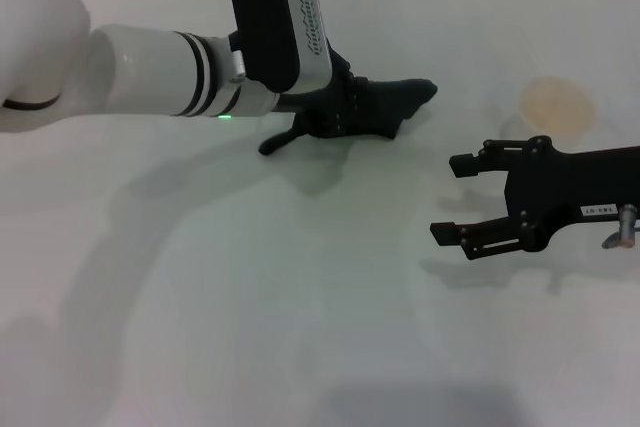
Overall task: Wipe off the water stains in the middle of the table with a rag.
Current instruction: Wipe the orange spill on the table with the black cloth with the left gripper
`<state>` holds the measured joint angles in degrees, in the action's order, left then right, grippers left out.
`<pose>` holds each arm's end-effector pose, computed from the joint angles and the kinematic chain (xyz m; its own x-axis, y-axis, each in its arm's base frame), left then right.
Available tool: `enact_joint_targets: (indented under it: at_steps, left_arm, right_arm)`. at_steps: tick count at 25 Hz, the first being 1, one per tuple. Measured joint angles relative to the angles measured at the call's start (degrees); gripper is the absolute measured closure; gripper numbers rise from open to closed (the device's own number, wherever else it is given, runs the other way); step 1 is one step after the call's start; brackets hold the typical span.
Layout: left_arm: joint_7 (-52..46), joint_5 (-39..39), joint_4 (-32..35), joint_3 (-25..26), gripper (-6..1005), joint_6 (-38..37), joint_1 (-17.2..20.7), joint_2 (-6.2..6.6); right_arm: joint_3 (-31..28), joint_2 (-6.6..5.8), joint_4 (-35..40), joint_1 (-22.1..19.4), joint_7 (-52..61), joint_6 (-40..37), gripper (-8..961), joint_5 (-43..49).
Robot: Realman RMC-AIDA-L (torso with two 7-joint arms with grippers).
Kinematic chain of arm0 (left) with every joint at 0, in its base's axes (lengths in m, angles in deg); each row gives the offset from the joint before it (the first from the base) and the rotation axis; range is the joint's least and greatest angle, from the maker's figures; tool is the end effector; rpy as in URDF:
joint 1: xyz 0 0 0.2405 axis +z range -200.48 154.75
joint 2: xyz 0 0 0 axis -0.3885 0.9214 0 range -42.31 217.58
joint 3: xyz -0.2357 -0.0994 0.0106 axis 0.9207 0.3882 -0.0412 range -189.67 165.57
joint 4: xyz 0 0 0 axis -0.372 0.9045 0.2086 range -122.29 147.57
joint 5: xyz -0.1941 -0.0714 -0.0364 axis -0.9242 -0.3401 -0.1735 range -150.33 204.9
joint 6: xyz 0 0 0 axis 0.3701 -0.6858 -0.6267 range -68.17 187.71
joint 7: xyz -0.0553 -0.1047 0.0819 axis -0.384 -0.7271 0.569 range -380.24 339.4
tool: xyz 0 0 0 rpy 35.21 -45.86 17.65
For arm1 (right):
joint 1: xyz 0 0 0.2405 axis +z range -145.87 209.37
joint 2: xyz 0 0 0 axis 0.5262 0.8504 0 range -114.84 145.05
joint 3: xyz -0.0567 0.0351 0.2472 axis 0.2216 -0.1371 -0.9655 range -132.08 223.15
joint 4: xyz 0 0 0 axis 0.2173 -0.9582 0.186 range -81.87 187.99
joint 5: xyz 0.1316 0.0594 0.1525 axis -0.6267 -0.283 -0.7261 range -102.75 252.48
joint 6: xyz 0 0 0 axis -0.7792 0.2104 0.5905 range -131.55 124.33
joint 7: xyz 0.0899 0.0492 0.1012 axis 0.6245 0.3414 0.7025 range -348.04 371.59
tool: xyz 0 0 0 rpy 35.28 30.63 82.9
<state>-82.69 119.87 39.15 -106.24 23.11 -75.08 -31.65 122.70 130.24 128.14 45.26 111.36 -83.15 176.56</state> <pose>-0.1577 0.4242 -0.1118 0.9676 -0.2359 -0.0895 -0.2511 -0.8658 -0.4327 0.2103 0.3036 0.0161 0.9223 -0.2269 -0.3128 -0.2997 -0.9310 -0.2084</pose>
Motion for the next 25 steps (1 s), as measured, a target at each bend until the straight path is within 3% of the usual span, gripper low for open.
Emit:
enact_joint_targets:
  at_steps: [9,25]
  left_arm:
    - [0.82,-0.52,0.02,-4.07,914,-1.60,-0.49,-0.48]
    - [0.83,-0.69,0.77,-4.32,895,-16.31,-1.19,-0.31]
  right_arm:
    - [0.10,0.00,-0.11,0.28,0.00,0.09,83,0.00]
    - [0.70,0.00,0.09,-0.04,0.00,0.09,83,-0.01]
